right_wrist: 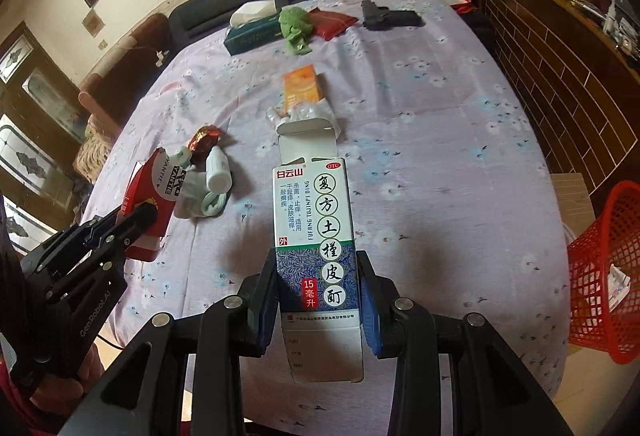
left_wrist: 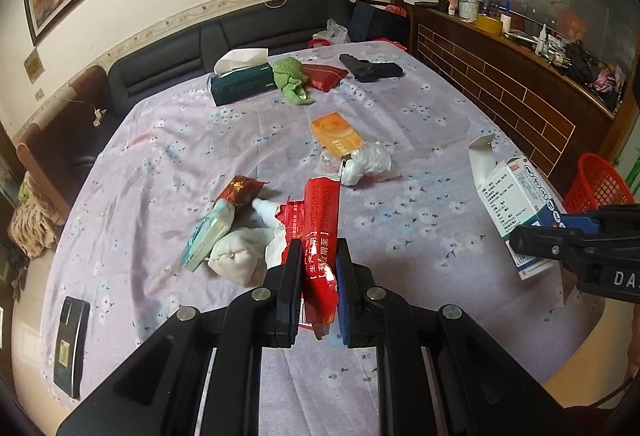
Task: Collect trash
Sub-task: 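Carry both items to the red wastebasket and open both tools over it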
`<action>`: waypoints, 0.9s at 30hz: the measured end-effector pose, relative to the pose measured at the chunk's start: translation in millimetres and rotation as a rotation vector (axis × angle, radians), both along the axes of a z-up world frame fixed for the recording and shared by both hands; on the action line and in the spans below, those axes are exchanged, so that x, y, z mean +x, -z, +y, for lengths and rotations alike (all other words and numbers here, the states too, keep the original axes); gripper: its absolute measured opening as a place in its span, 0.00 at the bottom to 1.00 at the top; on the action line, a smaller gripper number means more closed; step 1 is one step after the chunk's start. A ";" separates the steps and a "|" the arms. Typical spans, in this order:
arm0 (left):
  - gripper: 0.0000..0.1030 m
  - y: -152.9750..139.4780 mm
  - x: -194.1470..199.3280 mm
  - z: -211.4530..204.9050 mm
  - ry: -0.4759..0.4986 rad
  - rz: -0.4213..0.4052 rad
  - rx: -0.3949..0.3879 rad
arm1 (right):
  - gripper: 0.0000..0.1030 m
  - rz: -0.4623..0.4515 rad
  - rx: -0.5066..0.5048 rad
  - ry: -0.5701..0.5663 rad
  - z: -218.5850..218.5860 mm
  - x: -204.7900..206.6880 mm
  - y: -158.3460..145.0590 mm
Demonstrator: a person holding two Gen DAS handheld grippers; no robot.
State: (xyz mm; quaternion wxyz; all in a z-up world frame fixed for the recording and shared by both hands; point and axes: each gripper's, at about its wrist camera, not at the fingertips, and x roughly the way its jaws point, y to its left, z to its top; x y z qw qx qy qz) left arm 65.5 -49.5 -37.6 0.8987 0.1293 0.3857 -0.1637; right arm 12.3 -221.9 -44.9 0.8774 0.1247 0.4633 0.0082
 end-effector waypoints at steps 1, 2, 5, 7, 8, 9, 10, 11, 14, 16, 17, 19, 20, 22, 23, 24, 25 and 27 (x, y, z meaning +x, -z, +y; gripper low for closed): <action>0.13 -0.9 -0.5 -0.9 -0.002 -0.004 0.003 | 0.37 -0.004 0.000 -0.001 -1.9 -1.1 -1.5; 0.13 -1.9 -1.0 -2.5 -0.005 -0.009 0.008 | 0.37 -0.008 0.000 -0.001 -3.8 -2.8 -2.9; 0.13 -4.5 -3.2 -7.3 -0.005 -0.019 0.017 | 0.37 -0.016 -0.002 0.000 -7.1 -6.2 -6.0; 0.13 -6.6 -4.8 -10.3 -0.002 -0.028 0.023 | 0.37 -0.023 -0.002 0.000 -10.0 -8.2 -8.7; 0.13 -7.4 -5.6 -11.1 -0.002 -0.032 0.026 | 0.37 -0.026 -0.003 -0.001 -10.7 -8.9 -9.6; 0.13 -8.0 -6.2 -12.0 -0.002 -0.035 0.028 | 0.37 -0.029 -0.004 -0.003 -11.0 -10.2 -10.3; 0.13 -8.8 -7.0 -12.9 0.000 -0.037 0.030 | 0.37 -0.032 -0.004 -0.004 -10.6 -11.4 -11.4; 0.13 -10.0 -7.7 -14.0 0.002 -0.039 0.031 | 0.37 -0.034 -0.005 -0.005 -10.3 -12.5 -11.9; 0.13 -13.5 -9.6 -17.4 0.006 -0.052 0.035 | 0.37 -0.043 -0.003 -0.004 -12.5 -15.1 -14.4; 0.13 -15.8 -11.1 -20.2 0.013 -0.059 0.039 | 0.37 -0.052 -0.002 0.000 -15.1 -17.3 -17.0; 0.13 -16.7 -11.8 -21.3 0.016 -0.062 0.041 | 0.37 -0.056 -0.001 0.001 -15.9 -18.2 -17.9; 0.13 -18.2 -13.0 -24.2 0.023 -0.066 0.045 | 0.37 -0.064 0.002 0.005 -17.8 -21.0 -19.9; 0.13 -18.9 -13.6 -25.7 0.027 -0.069 0.046 | 0.37 -0.066 0.004 0.007 -19.2 -22.1 -20.7; 0.13 -20.0 -14.4 -29.6 0.037 -0.073 0.051 | 0.37 -0.071 0.008 0.013 -21.8 -24.9 -21.3; 0.13 -20.1 -14.2 -30.4 0.040 -0.074 0.052 | 0.37 -0.074 0.010 0.018 -23.6 -26.4 -21.7; 0.13 -20.5 -14.6 -32.9 0.047 -0.075 0.053 | 0.37 -0.076 0.012 0.023 -25.5 -27.8 -21.7; 0.13 -20.8 -15.2 -35.6 0.055 -0.076 0.055 | 0.37 -0.078 0.014 0.029 -27.3 -29.4 -22.0; 0.13 -21.9 -16.3 -41.4 0.069 -0.077 0.058 | 0.37 -0.083 0.021 0.045 -32.8 -33.2 -23.0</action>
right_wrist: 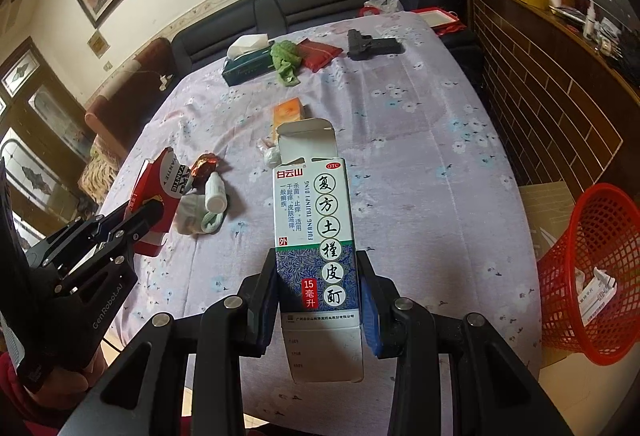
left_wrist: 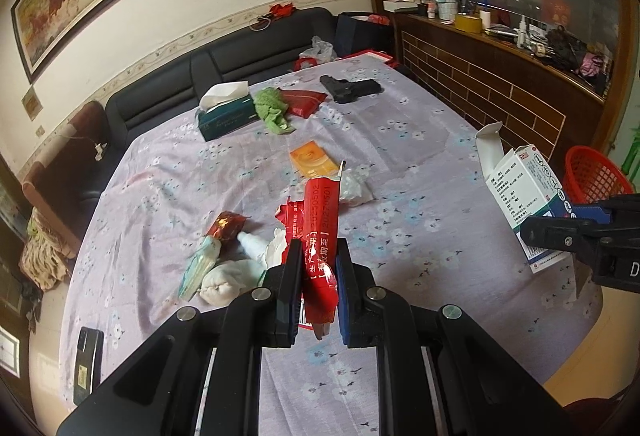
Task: Collect trash
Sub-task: 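Carry both items to the red wastebasket and open both tools over it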
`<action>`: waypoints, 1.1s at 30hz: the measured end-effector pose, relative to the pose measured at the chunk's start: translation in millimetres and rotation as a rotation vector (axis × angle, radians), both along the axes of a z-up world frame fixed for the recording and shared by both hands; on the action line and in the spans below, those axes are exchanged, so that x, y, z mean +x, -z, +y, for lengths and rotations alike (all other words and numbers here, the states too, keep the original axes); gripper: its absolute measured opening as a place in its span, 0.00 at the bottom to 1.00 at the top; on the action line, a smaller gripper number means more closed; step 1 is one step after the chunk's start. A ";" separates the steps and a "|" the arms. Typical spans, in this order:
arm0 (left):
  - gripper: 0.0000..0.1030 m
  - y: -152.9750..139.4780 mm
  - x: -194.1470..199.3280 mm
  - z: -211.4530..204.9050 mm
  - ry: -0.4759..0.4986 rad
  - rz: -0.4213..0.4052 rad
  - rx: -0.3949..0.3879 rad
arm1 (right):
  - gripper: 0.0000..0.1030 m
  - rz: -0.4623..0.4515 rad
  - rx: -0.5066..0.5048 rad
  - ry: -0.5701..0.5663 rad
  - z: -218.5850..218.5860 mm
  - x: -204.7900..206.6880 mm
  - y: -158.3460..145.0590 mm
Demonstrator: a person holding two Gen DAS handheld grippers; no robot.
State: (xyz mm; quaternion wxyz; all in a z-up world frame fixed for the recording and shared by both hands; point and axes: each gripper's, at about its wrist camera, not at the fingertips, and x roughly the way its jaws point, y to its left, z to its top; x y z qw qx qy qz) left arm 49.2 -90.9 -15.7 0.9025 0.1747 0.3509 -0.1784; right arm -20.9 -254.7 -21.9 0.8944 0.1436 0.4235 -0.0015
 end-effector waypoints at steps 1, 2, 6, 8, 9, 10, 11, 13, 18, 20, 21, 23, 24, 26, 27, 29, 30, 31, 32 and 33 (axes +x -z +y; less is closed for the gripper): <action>0.13 -0.3 -0.5 -3.9 0.010 0.002 0.001 | 0.37 -0.002 0.002 0.008 -2.4 -1.3 -0.5; 0.13 -0.5 -0.9 -6.6 0.018 0.002 0.001 | 0.37 -0.003 0.004 0.014 -4.8 -2.7 -1.0; 0.13 -2.1 -3.4 -25.6 0.072 0.009 -0.002 | 0.37 -0.008 0.018 0.058 -18.9 -13.9 -2.4; 0.13 -3.6 -4.8 -38.0 0.108 0.013 -0.009 | 0.37 -0.009 0.026 0.088 -29.7 -20.7 -2.8; 0.13 -4.1 -6.9 -46.0 0.130 0.015 -0.013 | 0.37 -0.010 0.031 0.101 -34.6 -22.8 -3.1; 0.13 -4.8 -8.1 -53.2 0.149 0.017 -0.016 | 0.37 -0.011 0.036 0.124 -42.6 -27.6 -3.6; 0.13 -5.6 -9.9 -63.0 0.173 0.022 -0.021 | 0.37 -0.012 0.039 0.151 -52.0 -32.9 -4.1; 0.13 -5.9 -13.1 -78.7 0.212 0.032 -0.026 | 0.37 -0.015 0.048 0.200 -68.2 -42.6 -5.0; 0.13 -8.2 -25.1 -132.5 0.338 0.054 -0.039 | 0.37 -0.023 0.068 0.344 -117.8 -76.9 -7.1; 0.13 -11.2 -32.5 -157.4 0.396 0.071 -0.053 | 0.37 -0.025 0.075 0.404 -138.1 -92.3 -7.4; 0.13 -12.4 -35.6 -169.2 0.423 0.083 -0.060 | 0.37 -0.025 0.077 0.427 -145.7 -98.1 -8.0; 0.13 -14.4 -42.7 -194.7 0.478 0.105 -0.074 | 0.37 -0.025 0.084 0.491 -168.0 -117.0 -8.7; 0.13 -14.7 -45.9 -206.1 0.502 0.116 -0.081 | 0.37 -0.025 0.088 0.512 -175.2 -122.8 -9.4; 0.14 -13.7 -52.2 -228.7 0.546 0.141 -0.089 | 0.37 -0.027 0.096 0.567 -194.8 -139.2 -10.3; 0.14 -12.4 -56.1 -240.4 0.566 0.158 -0.094 | 0.37 -0.028 0.097 0.582 -200.0 -143.9 -10.8; 0.14 -7.8 -62.0 -263.2 0.601 0.192 -0.102 | 0.37 -0.032 0.102 0.621 -215.1 -157.1 -12.6; 0.14 -5.3 -64.4 -271.7 0.613 0.204 -0.102 | 0.37 -0.034 0.103 0.632 -219.2 -161.2 -13.3; 0.14 -3.4 -66.2 -280.9 0.625 0.215 -0.103 | 0.37 -0.037 0.102 0.648 -227.2 -167.9 -14.5; 0.14 -1.1 -68.5 -291.7 0.638 0.227 -0.104 | 0.37 -0.039 0.101 0.660 -232.4 -171.9 -15.3; 0.14 0.9 -69.4 -298.6 0.647 0.236 -0.105 | 0.37 -0.039 0.101 0.670 -237.3 -176.2 -15.8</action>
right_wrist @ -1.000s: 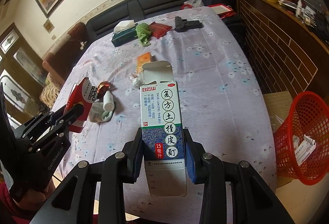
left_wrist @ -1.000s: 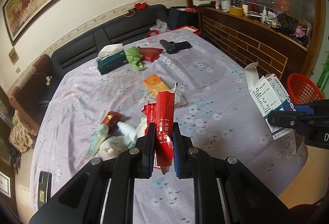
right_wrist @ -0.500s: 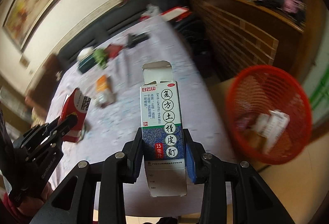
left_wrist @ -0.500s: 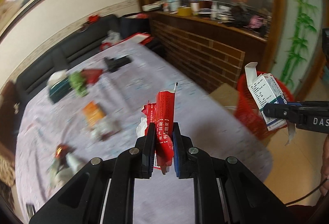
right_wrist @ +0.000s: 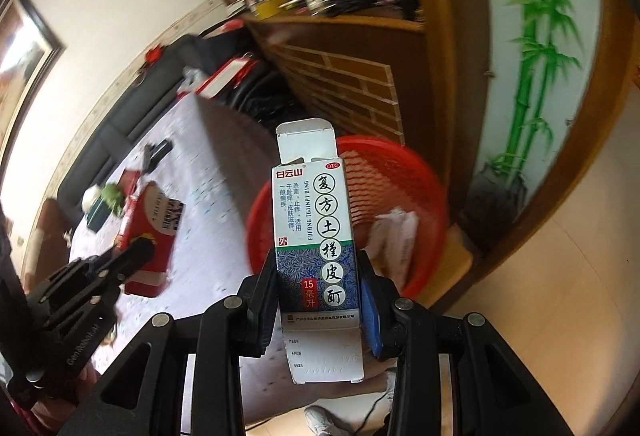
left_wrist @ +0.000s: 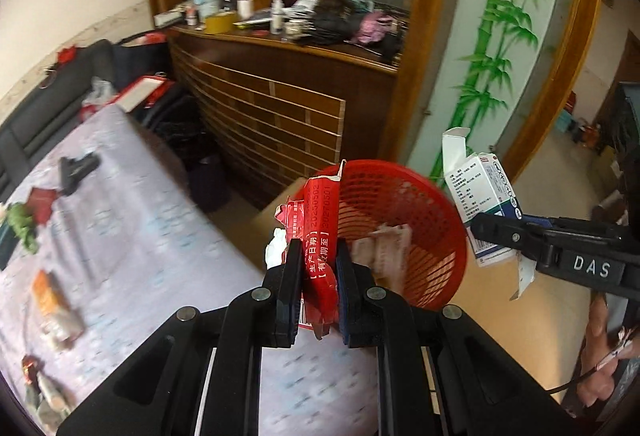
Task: Collect trash
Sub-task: 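Carry both items to the red wastebasket and open both tools over it, then return both open tools toward the trash on the table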
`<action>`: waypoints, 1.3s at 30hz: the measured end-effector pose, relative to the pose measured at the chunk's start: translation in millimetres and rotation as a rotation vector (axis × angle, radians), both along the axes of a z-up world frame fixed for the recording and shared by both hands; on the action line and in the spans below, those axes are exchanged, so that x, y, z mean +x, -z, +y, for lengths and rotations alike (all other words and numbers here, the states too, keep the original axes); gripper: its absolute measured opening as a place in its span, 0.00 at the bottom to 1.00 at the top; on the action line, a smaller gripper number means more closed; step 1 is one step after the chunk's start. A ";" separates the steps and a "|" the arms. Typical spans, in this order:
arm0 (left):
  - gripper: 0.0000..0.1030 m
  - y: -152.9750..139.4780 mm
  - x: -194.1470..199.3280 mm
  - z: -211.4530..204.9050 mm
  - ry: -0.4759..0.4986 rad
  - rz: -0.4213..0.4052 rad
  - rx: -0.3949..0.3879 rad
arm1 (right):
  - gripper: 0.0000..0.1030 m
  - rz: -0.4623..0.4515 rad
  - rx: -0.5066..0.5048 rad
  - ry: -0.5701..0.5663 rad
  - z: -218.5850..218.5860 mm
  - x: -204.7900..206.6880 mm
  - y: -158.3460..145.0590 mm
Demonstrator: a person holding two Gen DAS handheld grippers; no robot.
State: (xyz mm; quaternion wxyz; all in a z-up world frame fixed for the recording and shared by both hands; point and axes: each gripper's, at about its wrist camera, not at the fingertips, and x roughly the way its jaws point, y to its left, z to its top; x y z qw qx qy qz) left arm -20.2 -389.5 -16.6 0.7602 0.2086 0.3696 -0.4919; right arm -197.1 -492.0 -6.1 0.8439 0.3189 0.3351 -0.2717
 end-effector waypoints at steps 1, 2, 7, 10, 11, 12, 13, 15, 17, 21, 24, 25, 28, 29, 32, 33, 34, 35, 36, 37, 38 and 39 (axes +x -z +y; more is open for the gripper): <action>0.14 2.2 -0.8 -7.8 0.011 0.011 0.002 | 0.37 0.001 0.002 0.008 -5.1 -2.5 -0.1; 0.14 4.6 -2.0 -17.2 0.023 0.023 0.004 | 0.37 0.000 0.004 0.014 -7.7 -4.3 0.0; 0.18 8.2 -5.7 -40.8 0.043 0.036 0.005 | 0.37 -0.005 0.021 0.032 -31.9 -7.7 2.5; 0.61 4.8 -1.8 -40.5 0.002 0.033 -0.012 | 0.38 -0.004 0.022 0.026 -43.0 -1.7 4.7; 0.66 2.2 -0.2 -36.9 -0.021 0.023 -0.033 | 0.39 -0.005 0.019 0.023 -45.0 1.2 6.0; 0.66 0.2 0.7 -33.8 -0.028 0.015 -0.045 | 0.39 -0.003 0.012 0.018 -46.6 4.4 7.1; 0.66 -1.3 1.1 -31.4 -0.026 0.007 -0.042 | 0.39 0.002 0.007 0.017 -48.7 7.4 8.8; 0.66 -4.0 2.0 -24.7 -0.036 -0.015 -0.034 | 0.49 0.005 0.007 0.003 -52.8 15.3 11.7; 0.67 -6.3 3.3 -15.0 -0.057 -0.039 -0.034 | 0.54 0.013 -0.007 0.012 -52.4 18.6 11.7; 0.67 -7.2 11.1 11.6 -0.123 -0.066 -0.019 | 0.54 0.017 -0.019 0.002 -46.1 28.6 8.0; 0.67 -6.7 18.3 32.6 -0.174 -0.095 -0.001 | 0.54 0.020 -0.013 -0.035 -33.9 40.9 7.9; 0.67 -6.6 19.9 38.6 -0.190 -0.108 0.006 | 0.54 0.024 -0.012 -0.047 -28.5 44.8 8.8; 0.67 -6.0 25.3 61.1 -0.236 -0.142 0.022 | 0.54 0.039 -0.008 -0.096 -10.5 59.6 11.8; 0.67 -5.5 26.9 68.3 -0.248 -0.150 0.027 | 0.54 0.044 -0.011 -0.109 -4.1 64.4 12.5; 0.67 -3.3 33.3 91.8 -0.283 -0.158 0.044 | 0.54 0.052 -0.014 -0.153 14.9 77.1 13.3; 0.67 -3.0 34.2 96.8 -0.292 -0.159 0.047 | 0.54 0.055 -0.016 -0.172 24.0 82.5 13.9; 0.67 -2.2 36.8 105.1 -0.306 -0.160 0.051 | 0.54 0.060 -0.018 -0.190 31.1 86.9 14.7; 0.67 -1.6 38.5 111.9 -0.316 -0.159 0.052 | 0.54 0.062 -0.020 -0.207 37.8 90.3 15.7; 0.67 -1.2 40.1 117.5 -0.324 -0.157 0.054 | 0.54 0.063 -0.021 -0.221 42.4 93.1 16.0; 0.67 -1.0 42.2 123.8 -0.333 -0.155 0.056 | 0.54 0.066 -0.025 -0.238 50.8 97.3 16.4; 0.67 -0.6 44.6 133.2 -0.348 -0.153 0.057 | 0.54 0.070 -0.031 -0.255 59.6 101.9 16.8; 0.67 -0.4 46.3 138.7 -0.356 -0.152 0.057 | 0.54 0.072 -0.034 -0.265 64.9 104.2 16.9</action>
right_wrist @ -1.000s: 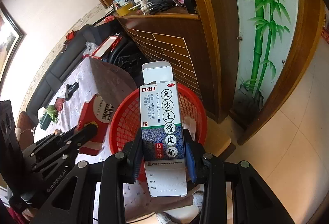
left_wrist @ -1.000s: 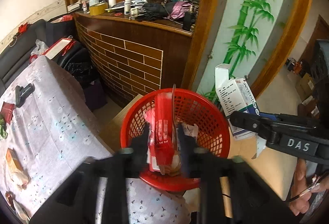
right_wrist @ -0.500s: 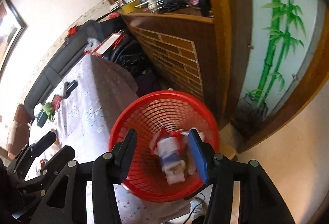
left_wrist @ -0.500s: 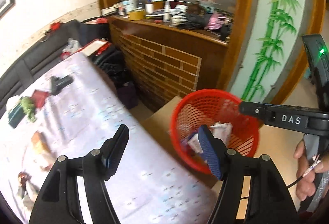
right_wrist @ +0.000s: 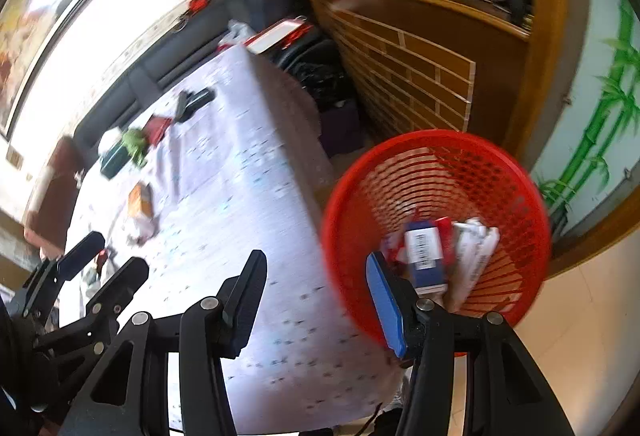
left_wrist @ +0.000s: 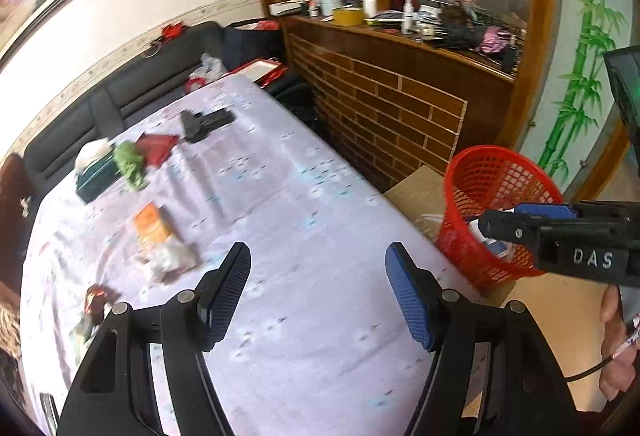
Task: Collect trash
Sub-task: 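Return both open tools toward the trash on the table, then grasp the blue tissue pack with the left tool while the right tool grasps the white spray bottle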
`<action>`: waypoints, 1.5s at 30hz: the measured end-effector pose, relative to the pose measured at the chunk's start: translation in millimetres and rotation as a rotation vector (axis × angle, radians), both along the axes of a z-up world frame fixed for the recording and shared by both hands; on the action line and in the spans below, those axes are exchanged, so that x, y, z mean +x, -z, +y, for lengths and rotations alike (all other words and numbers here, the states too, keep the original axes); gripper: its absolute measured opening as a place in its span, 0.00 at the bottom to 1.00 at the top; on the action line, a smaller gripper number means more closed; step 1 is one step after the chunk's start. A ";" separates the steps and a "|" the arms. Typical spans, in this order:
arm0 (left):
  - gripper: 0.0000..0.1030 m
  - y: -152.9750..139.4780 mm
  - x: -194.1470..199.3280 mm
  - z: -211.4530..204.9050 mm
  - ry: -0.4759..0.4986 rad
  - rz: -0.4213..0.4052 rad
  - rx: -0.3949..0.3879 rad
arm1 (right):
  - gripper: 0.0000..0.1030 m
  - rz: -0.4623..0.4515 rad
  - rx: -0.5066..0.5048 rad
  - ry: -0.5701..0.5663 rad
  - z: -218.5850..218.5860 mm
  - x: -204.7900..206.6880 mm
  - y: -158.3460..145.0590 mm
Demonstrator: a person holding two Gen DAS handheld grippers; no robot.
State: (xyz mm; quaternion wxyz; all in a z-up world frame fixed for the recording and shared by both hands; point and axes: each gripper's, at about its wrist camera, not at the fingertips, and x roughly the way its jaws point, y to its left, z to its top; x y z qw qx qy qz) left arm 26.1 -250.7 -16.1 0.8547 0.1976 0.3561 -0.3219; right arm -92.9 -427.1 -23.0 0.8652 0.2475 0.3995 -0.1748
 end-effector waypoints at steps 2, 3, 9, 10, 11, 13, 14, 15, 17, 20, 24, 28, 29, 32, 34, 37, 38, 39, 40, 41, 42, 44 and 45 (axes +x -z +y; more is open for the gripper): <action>0.67 1.1 4.5 14.7 -0.022 0.005 -0.002 | 0.54 0.006 -0.006 -0.032 16.3 8.0 0.8; 0.67 1.3 6.4 20.9 -0.033 0.007 -0.003 | 0.54 0.010 -0.009 -0.042 22.0 11.3 0.4; 0.67 5.3 24.5 70.7 -0.119 0.039 -0.026 | 0.54 0.036 -0.034 -0.137 67.0 33.9 2.7; 0.67 6.5 28.1 80.6 -0.138 0.045 -0.031 | 0.54 0.041 -0.037 -0.151 73.3 36.8 3.3; 0.67 7.2 29.1 85.0 -0.150 0.049 -0.033 | 0.54 0.046 -0.041 -0.168 80.4 40.0 3.8; 0.67 9.8 35.0 103.2 -0.186 0.063 -0.041 | 0.54 0.058 -0.047 -0.202 94.4 47.9 5.6; 0.67 11.6 38.6 114.8 -0.209 0.073 -0.046 | 0.54 0.066 -0.049 -0.220 101.8 52.6 6.9; 0.67 13.4 42.4 124.5 -0.230 0.080 -0.049 | 0.54 0.071 -0.051 -0.231 106.6 56.5 7.7; 0.67 16.0 49.7 145.8 -0.269 0.094 -0.055 | 0.54 0.082 -0.055 -0.262 119.3 65.7 9.1; 0.67 19.7 64.5 186.3 -0.339 0.108 -0.063 | 0.54 0.091 -0.064 -0.298 135.4 77.8 9.5; 0.67 24.6 92.6 249.3 -0.469 0.112 -0.065 | 0.54 0.098 -0.076 -0.322 150.5 87.6 9.5; 0.69 39.8 131.3 301.9 -0.589 0.195 -0.076 | 0.54 0.105 -0.078 -0.316 157.8 91.7 9.5; 0.69 45.1 141.9 313.2 -0.614 0.229 -0.090 | 0.54 0.105 -0.079 -0.311 158.0 92.0 9.0; 0.69 63.7 166.2 330.4 -0.638 0.335 -0.128 | 0.54 0.106 -0.083 -0.292 159.6 90.9 8.5; 0.69 75.2 177.6 332.7 -0.630 0.387 -0.151 | 0.54 0.109 -0.081 -0.271 158.4 88.3 9.0; 0.71 89.7 192.0 321.8 -0.554 0.443 -0.171 | 0.54 0.110 -0.079 -0.241 154.9 82.5 8.9; 0.72 96.0 196.4 316.7 -0.544 0.452 -0.148 | 0.54 0.111 -0.078 -0.227 153.0 79.9 9.2; 0.72 100.5 199.4 312.1 -0.538 0.455 -0.131 | 0.54 0.113 -0.075 -0.214 150.7 77.4 9.6; 0.72 103.9 202.0 307.8 -0.526 0.458 -0.120 | 0.54 0.114 -0.073 -0.204 148.7 74.5 9.7; 0.72 107.6 203.0 303.1 -0.520 0.451 -0.103 | 0.54 0.115 -0.070 -0.194 147.0 72.2 9.7; 0.72 108.5 202.3 301.4 -0.527 0.431 -0.093 | 0.54 0.115 -0.070 -0.180 145.1 69.4 9.7; 0.66 109.1 199.8 297.9 -0.520 0.405 -0.093 | 0.54 0.116 -0.073 -0.162 143.1 65.8 8.7; 0.52 108.5 198.4 297.7 -0.522 0.395 -0.097 | 0.54 0.115 -0.076 -0.153 142.5 64.4 7.7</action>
